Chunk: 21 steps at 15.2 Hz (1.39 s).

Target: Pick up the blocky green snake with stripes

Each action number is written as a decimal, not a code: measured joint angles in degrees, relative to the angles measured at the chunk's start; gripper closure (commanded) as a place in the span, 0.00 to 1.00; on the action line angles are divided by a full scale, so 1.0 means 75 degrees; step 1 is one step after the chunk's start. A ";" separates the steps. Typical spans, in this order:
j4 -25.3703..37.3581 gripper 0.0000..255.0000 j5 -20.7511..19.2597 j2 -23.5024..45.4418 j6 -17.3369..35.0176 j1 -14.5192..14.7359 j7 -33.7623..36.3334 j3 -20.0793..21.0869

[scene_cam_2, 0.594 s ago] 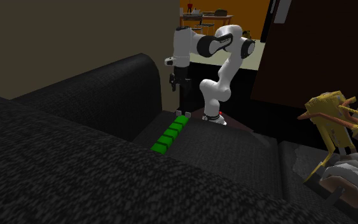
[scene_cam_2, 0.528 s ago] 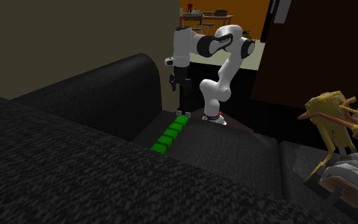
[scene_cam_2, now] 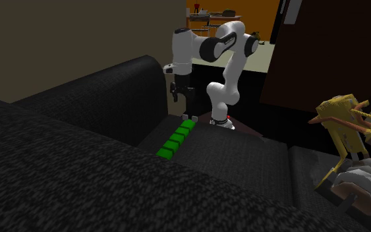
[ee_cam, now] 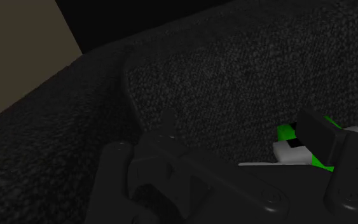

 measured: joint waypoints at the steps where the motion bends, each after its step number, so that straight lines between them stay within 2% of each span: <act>1: 0.0260 0.00 0.0038 0.0338 0.0066 0.0039 0.0080 0.0097; 10: 0.2651 0.00 0.0091 0.2807 -0.0016 0.0324 0.0588 0.0694; 14: 0.4119 0.00 -0.0047 0.4057 -0.0324 0.0471 0.0815 0.0906; 19: 0.6237 0.00 -0.0339 0.5753 -0.0844 0.0851 0.1240 0.1175; 21: 0.6336 0.00 -0.0366 0.5928 -0.0782 0.0894 0.1262 0.1193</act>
